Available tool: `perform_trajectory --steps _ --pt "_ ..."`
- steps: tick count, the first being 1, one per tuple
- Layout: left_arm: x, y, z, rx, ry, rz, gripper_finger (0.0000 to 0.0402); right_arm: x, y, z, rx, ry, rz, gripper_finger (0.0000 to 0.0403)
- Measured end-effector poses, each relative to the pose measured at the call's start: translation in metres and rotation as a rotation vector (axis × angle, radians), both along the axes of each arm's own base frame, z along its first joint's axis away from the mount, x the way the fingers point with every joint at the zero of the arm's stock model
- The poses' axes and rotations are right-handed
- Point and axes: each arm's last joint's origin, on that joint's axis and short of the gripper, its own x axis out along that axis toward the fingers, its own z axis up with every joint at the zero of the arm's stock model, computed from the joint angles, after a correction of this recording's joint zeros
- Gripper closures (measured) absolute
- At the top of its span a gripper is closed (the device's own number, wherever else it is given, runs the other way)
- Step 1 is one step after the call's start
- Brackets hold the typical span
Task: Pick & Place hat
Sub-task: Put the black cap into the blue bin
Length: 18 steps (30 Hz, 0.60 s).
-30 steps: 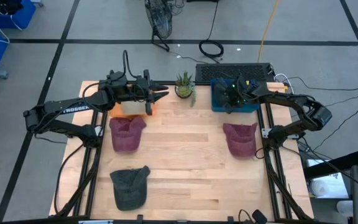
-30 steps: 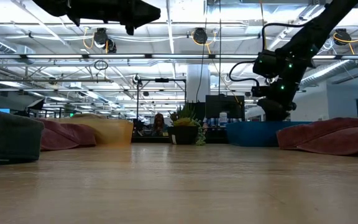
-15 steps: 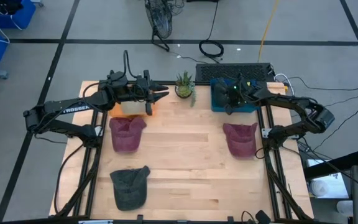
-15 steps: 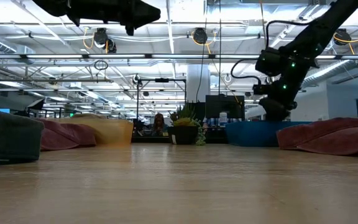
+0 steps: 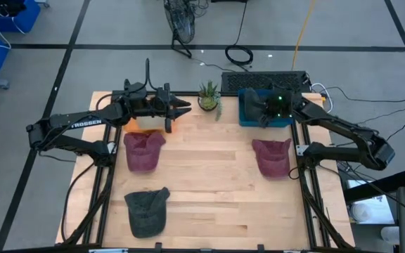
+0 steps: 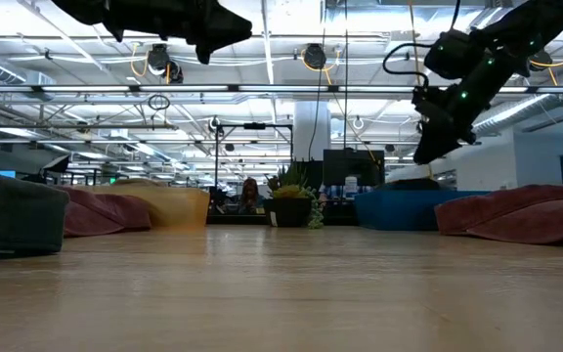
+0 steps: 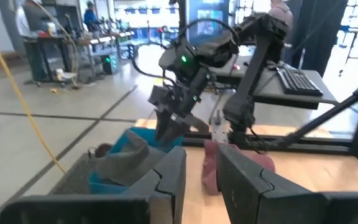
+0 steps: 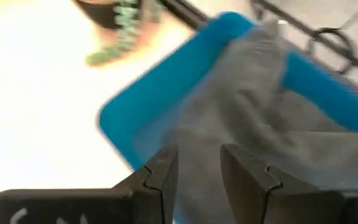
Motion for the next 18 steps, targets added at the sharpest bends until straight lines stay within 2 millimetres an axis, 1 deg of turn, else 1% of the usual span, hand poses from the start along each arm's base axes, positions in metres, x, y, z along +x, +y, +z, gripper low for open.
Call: perform_trajectory --steps 2,4,8,12,15,18 --pt "0.001 -0.003 -0.001 -0.006 0.012 -0.012 0.0309 0.005 0.005 0.001 0.022 -0.046 0.046 0.0293" --pt "0.001 -0.005 -0.002 -0.006 0.027 -0.021 0.0309 0.012 0.011 -0.003 0.017 -0.105 0.107 0.0293" --pt "-0.004 -0.009 -0.009 -0.012 0.131 -0.028 0.0309 0.028 0.027 -0.02 -0.045 -0.227 0.227 0.0293" --pt "-0.016 -0.011 -0.017 -0.048 0.268 0.062 0.0309 0.037 0.043 -0.029 -0.112 -0.315 0.322 0.0293" --pt "-0.021 -0.013 -0.022 -0.066 0.349 0.131 0.0309 0.042 0.051 -0.029 -0.131 -0.331 0.364 0.0296" --pt "-0.024 -0.016 -0.025 -0.078 0.397 0.143 0.0309 0.046 0.056 -0.026 -0.15 -0.327 0.361 0.0301"
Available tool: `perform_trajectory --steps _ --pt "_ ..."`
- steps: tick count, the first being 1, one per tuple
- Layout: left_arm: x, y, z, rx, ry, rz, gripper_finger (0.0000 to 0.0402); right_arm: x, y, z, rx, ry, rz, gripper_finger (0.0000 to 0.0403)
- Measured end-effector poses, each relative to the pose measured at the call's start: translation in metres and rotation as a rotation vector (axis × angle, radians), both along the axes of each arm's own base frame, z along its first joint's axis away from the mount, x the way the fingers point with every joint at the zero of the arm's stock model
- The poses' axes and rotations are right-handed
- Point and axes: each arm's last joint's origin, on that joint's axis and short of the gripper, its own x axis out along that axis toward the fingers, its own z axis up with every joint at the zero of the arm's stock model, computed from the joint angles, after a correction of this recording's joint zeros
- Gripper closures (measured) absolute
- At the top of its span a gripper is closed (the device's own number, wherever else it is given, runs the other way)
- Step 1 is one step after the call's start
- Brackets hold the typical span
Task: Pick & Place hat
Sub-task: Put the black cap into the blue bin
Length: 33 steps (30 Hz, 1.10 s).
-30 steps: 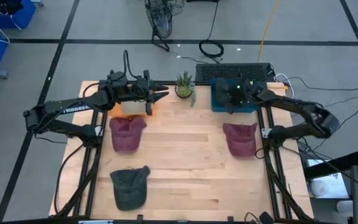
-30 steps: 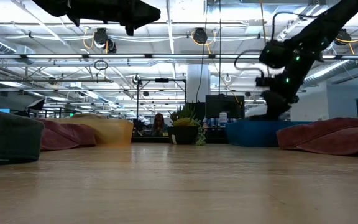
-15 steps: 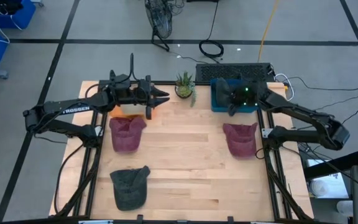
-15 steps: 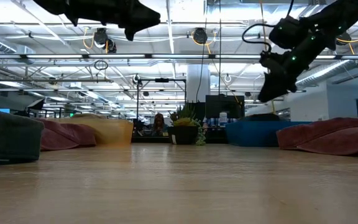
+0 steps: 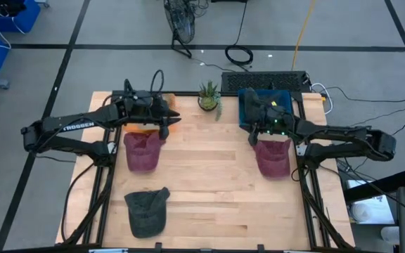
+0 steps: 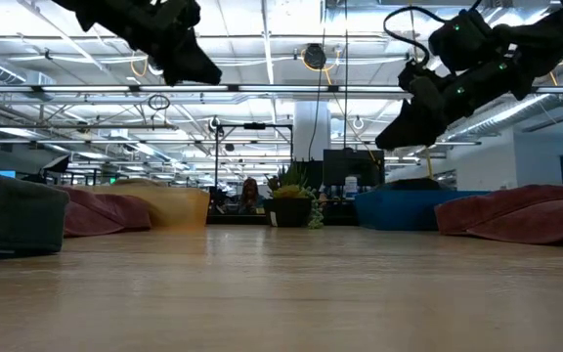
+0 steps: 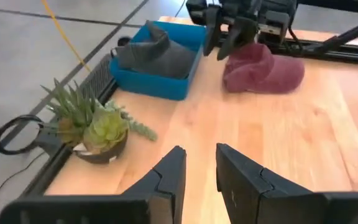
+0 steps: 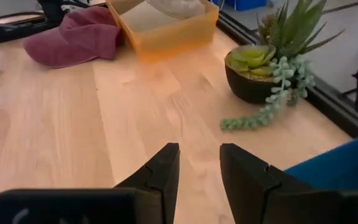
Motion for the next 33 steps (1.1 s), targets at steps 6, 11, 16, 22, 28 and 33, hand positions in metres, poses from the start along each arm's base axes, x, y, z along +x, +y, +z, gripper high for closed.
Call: perform_trajectory --steps 6,11,16,22,28,33 --pt "0.002 -0.01 -0.004 -0.027 0.043 -0.002 0.0309 0.01 0.015 0.003 -0.04 -0.006 0.075 0.0305" --pt "0.009 -0.016 0.007 -0.004 -0.078 0.069 0.0309 0.02 0.031 0.002 -0.048 -0.024 0.159 0.0305" --pt "0.016 -0.026 0.017 0.011 -0.203 0.099 0.0309 0.029 0.046 -0.004 -0.069 -0.006 0.222 0.0305" --pt "0.028 -0.038 0.02 0.035 -0.277 0.101 0.0309 0.037 0.056 -0.008 -0.084 -0.019 0.274 0.0305" --pt "0.034 -0.051 0.011 -0.006 -0.223 0.059 0.0309 0.039 0.056 -0.011 -0.081 -0.015 0.281 0.0305" --pt "0.035 -0.064 0.008 -0.063 -0.21 0.058 0.0309 0.04 0.058 -0.012 -0.06 -0.012 0.281 0.0305"
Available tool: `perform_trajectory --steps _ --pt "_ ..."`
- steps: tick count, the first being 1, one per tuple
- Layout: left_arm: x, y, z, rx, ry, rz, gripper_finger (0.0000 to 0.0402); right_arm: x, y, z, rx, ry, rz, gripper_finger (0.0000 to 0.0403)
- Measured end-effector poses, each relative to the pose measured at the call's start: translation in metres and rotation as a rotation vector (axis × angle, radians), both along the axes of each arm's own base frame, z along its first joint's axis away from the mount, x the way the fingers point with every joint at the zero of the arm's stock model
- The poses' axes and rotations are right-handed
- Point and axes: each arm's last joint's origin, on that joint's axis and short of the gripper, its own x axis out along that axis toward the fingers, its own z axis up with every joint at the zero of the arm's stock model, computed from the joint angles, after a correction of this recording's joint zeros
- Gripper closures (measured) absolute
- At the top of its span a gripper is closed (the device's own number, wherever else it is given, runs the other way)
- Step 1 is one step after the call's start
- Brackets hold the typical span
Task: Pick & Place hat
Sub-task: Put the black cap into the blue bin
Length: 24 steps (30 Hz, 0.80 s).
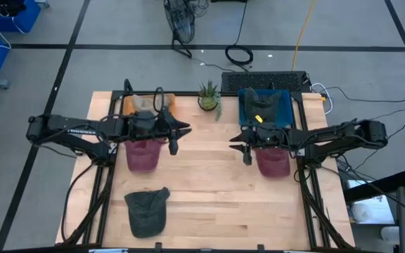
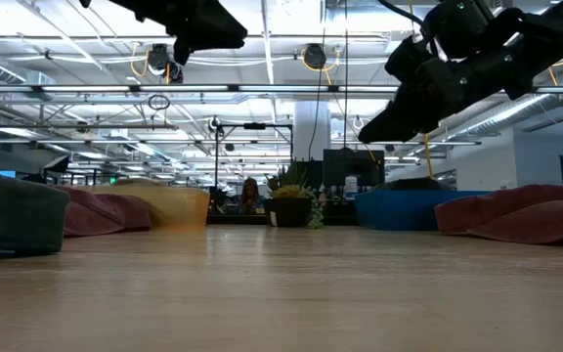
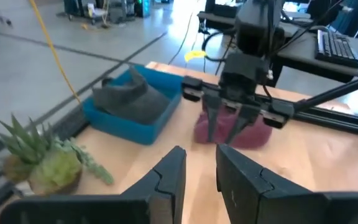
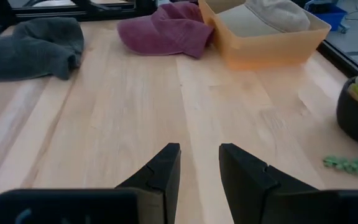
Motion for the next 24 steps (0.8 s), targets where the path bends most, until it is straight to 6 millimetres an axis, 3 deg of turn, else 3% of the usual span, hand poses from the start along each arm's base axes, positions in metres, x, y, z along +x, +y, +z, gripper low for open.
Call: perform_trajectory --steps 14,24 --pt "-0.003 -0.051 -0.001 -0.058 -0.017 -0.004 0.0309 0.0 0.04 -0.004 0.084 0.045 0.13 0.0305" --pt "-0.007 -0.072 -0.002 -0.06 -0.006 -0.06 0.0309 -0.002 0.059 -0.006 0.065 0.071 0.142 0.0305"
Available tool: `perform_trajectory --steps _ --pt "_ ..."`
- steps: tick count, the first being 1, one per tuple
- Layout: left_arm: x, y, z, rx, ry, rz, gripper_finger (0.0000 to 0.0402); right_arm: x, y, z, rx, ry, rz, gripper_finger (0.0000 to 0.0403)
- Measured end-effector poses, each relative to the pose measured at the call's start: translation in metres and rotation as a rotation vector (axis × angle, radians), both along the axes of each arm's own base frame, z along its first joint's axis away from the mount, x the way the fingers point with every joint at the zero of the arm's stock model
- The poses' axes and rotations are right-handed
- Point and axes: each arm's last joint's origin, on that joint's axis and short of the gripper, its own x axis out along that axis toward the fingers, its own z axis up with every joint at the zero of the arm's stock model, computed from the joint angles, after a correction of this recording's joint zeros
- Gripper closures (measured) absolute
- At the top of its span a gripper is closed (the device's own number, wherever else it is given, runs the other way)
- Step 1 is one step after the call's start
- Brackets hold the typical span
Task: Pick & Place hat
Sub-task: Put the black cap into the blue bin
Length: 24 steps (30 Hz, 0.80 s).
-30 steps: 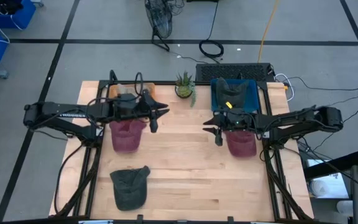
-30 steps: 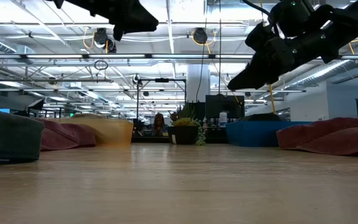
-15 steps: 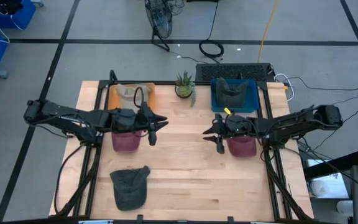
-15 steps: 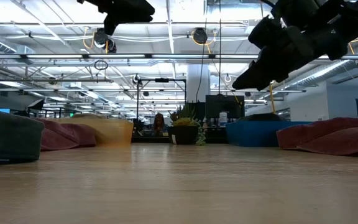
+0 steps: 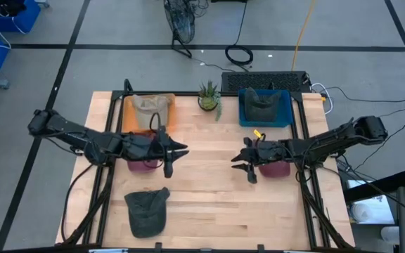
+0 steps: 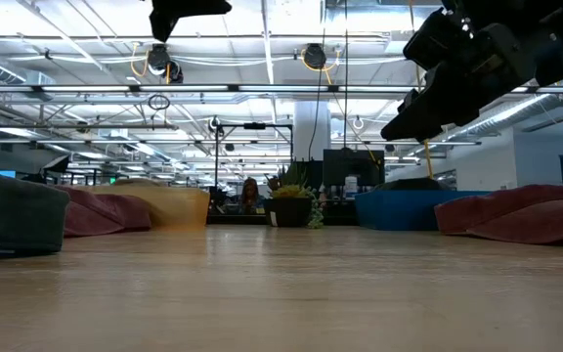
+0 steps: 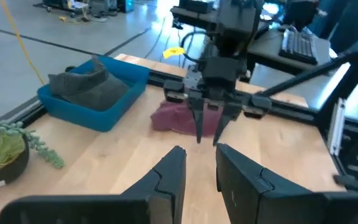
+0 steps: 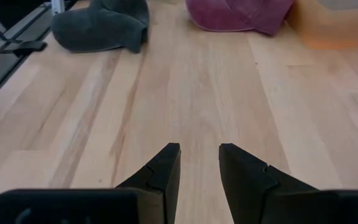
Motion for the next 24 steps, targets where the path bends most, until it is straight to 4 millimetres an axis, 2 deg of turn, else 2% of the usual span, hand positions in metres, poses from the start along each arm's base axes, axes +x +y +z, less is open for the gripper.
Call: perform_trajectory --steps 7,13,18,24 --pt "-0.003 -0.026 -0.019 0.036 0.146 -0.116 0.0309 0.0 0.001 0.0 -0.02 -0.002 0.014 0.0305" --pt "0.012 -0.046 -0.043 0.052 0.214 -0.227 0.0309 0.0 0.001 0.0 -0.051 -0.005 0.028 0.0305" --pt "0.018 -0.05 -0.065 0.031 0.326 -0.23 0.0309 0.0 -0.004 0.0 -0.075 -0.003 0.019 0.0305" --pt "0.014 -0.051 -0.079 -0.13 0.46 -0.216 0.0305 0.0 -0.009 -0.002 -0.076 0.015 -0.002 0.0305"
